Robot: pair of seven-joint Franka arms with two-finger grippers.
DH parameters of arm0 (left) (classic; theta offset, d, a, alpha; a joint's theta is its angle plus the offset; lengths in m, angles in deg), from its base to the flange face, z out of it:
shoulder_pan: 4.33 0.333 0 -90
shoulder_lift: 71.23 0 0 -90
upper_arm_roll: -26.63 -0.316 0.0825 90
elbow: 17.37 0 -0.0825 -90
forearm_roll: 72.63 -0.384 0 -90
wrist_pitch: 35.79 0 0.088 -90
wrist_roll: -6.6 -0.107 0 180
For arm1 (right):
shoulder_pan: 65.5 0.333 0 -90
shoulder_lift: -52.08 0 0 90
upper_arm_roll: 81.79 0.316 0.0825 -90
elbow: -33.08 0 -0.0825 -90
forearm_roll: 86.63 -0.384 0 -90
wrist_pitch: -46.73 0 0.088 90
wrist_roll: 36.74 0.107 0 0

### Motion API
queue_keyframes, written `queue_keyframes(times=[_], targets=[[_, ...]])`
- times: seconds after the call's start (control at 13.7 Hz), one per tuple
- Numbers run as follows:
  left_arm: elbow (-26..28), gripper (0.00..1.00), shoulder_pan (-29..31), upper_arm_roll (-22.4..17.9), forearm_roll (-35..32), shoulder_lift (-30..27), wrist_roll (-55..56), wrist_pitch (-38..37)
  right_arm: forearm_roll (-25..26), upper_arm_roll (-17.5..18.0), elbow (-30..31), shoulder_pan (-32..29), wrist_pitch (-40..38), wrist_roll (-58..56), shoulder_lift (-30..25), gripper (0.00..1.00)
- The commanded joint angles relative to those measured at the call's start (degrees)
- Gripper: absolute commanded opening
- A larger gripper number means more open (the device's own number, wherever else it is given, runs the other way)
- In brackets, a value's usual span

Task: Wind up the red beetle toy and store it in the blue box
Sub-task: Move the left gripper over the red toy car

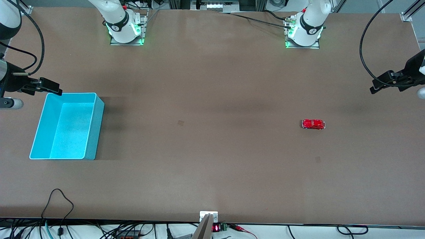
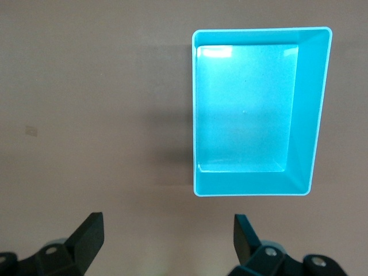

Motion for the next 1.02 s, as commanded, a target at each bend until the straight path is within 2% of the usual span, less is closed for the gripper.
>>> queue_keyframes(times=[0.0,0.22,0.37,0.51,0.58,0.8,0.95], targets=[[2.6,1.0,0.6,-0.1,0.6,-2.0,-1.4,1.2,-0.4,0.4,-0.6,-0.7,-0.6,-0.8,0.3,1.0],[2.4,1.0,0.5,-0.2,0.7,-0.9,-0.5,-1.2,-0.4,0.4,-0.6,-0.7,-0.6,-0.7,1.3,1.0],[-0.1,1.0,-0.4,0.1,0.6,3.5,-0.5,-5.1,-0.3,0.7,-1.0,-0.3,-1.4,-1.3,6.6,1.0],[-0.6,1.0,-0.5,0.3,0.9,5.1,-1.6,-5.6,-0.3,0.9,-0.7,0.0,-6.1,-1.2,6.9,1.0],[-0.7,1.0,-0.2,0.3,1.2,7.7,-2.8,-5.6,-0.3,0.9,-0.6,0.0,-7.0,-1.3,6.9,1.0],[-1.2,1.0,0.2,0.2,1.5,11.7,-17.0,-5.0,-0.3,0.9,-0.6,-0.1,-7.2,-1.3,7.0,1.0],[-0.2,1.0,-0.4,0.3,0.4,12.2,-22.8,-4.1,-0.3,0.9,-0.7,-0.4,-7.2,-1.3,7.2,1.0]])
